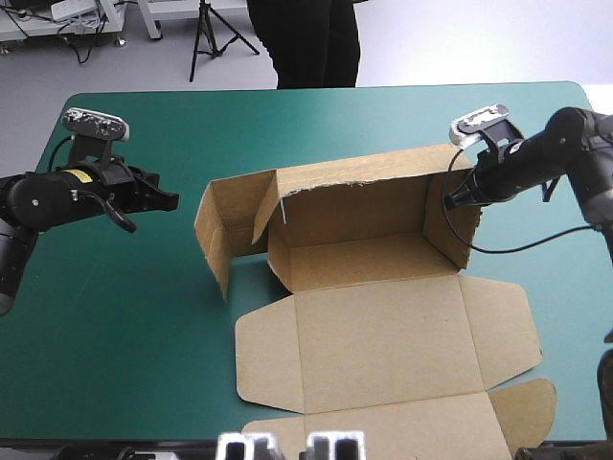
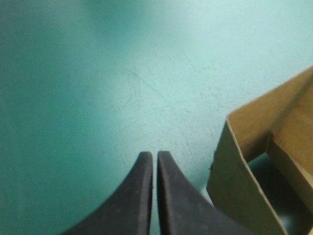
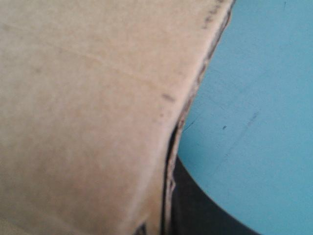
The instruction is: Fold the box
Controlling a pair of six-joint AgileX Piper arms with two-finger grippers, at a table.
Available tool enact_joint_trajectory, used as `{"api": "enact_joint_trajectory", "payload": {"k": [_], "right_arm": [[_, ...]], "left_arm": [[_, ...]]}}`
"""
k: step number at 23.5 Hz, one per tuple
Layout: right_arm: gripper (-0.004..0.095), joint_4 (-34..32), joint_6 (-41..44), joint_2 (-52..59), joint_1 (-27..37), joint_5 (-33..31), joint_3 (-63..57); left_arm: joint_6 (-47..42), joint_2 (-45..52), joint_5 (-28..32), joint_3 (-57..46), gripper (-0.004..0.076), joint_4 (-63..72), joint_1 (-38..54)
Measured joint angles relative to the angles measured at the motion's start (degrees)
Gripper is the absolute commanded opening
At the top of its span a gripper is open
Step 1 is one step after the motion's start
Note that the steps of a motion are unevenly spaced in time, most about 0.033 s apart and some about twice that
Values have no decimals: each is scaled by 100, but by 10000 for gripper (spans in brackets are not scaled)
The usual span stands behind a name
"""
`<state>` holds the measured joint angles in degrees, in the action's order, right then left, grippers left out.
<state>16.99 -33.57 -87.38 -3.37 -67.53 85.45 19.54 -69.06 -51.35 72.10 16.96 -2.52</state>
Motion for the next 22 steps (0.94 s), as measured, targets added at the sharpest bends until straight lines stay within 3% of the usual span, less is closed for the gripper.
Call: {"api": "enact_joint_trajectory", "payload": {"k": [6, 8, 11, 13, 14, 16, 22], "right_arm": [[-15, 81, 364, -1227, 0, -312, 1108], [41, 169, 445, -1627, 0, -292, 1529], [250, 273, 405, -1957, 6, -191, 1803], [451, 383, 336, -2152, 6, -161, 1862], [603, 423, 312, -2233, 6, -213, 1862], [754, 485, 337, -2340, 6, -275, 1863], [738, 481, 747, -1877, 6, -306, 2065]], "left_arm": [[227, 1, -215, 0, 14, 250, 176], [247, 6, -232, 0, 14, 308, 176], [254, 6, -232, 0, 14, 330, 176], [254, 6, -234, 0, 14, 335, 176], [254, 6, -234, 0, 14, 335, 176], [254, 6, -234, 0, 14, 335, 176], [263, 6, -118, 0, 9, 335, 176]]}}
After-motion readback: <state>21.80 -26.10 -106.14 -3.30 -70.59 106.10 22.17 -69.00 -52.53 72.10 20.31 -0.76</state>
